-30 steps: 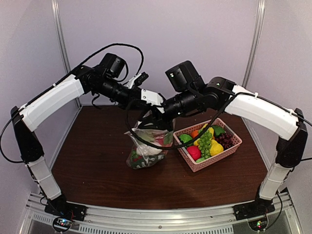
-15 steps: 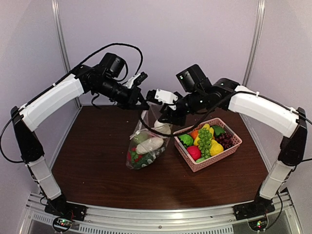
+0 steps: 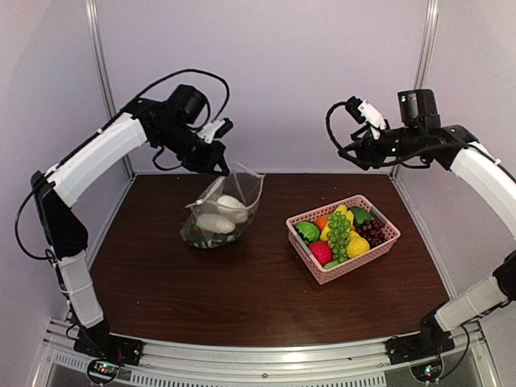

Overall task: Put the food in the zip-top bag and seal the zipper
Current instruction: Adjust the zipper food storage bag at the center of the board, then pick up the fake fruit from the bin, then place the fake fruit in the zipper food storage bag, then pass from the left arm to the right, then hold the zipper food storage bag at the center of the board.

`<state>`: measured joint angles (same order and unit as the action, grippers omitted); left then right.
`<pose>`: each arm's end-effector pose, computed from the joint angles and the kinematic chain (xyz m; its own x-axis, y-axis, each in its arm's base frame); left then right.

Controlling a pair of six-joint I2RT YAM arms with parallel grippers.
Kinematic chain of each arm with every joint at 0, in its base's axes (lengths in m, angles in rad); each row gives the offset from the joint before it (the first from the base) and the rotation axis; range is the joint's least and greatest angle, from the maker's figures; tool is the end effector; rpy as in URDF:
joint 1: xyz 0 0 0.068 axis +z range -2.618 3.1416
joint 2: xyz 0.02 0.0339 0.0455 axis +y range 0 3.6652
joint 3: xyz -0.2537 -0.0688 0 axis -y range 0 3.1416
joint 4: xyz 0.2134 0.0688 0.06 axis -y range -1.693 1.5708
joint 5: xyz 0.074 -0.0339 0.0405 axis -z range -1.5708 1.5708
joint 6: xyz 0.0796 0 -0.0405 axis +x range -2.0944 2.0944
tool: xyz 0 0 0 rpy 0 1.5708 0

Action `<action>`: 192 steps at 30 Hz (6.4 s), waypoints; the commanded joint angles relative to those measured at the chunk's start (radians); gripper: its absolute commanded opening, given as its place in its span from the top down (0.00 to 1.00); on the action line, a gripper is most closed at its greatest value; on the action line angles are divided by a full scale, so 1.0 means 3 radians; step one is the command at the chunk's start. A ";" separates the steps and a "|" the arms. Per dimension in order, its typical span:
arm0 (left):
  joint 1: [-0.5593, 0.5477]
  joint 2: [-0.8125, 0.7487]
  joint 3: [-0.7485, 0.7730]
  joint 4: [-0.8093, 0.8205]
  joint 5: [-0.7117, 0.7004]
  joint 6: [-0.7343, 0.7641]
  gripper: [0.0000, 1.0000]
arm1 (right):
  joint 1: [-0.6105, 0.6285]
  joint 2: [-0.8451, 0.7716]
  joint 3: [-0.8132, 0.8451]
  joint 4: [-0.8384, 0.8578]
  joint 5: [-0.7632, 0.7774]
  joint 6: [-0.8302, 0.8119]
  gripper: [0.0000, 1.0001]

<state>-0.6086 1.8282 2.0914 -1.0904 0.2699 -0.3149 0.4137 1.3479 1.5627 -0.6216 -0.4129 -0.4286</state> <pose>0.2972 -0.2330 0.3614 -0.7907 0.1872 -0.5829 0.4777 0.7841 -0.3963 0.2569 0.1477 0.4069 -0.0363 -0.4317 -0.9013 -0.7924 0.5620 -0.2373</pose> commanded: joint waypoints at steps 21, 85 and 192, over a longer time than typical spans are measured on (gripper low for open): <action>-0.0544 -0.0039 -0.0266 0.0249 0.0024 0.0305 1.00 | 0.0394 0.0846 0.0016 -0.0695 -0.0683 -0.0095 0.21; -0.0533 -0.0353 -0.0750 0.0693 0.0053 -0.0081 1.00 | -0.0075 0.0962 -0.0887 -0.0028 0.0342 0.0456 0.10; -0.0881 -0.3241 -0.4484 0.3514 -0.0365 0.0119 0.27 | 0.0986 0.1313 0.1205 -0.1274 -0.0464 0.0165 1.00</action>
<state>-0.8375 0.9855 0.9237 -0.3527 0.2333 -0.2886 0.7029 1.7401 1.9114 -0.9867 -0.5247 -0.4126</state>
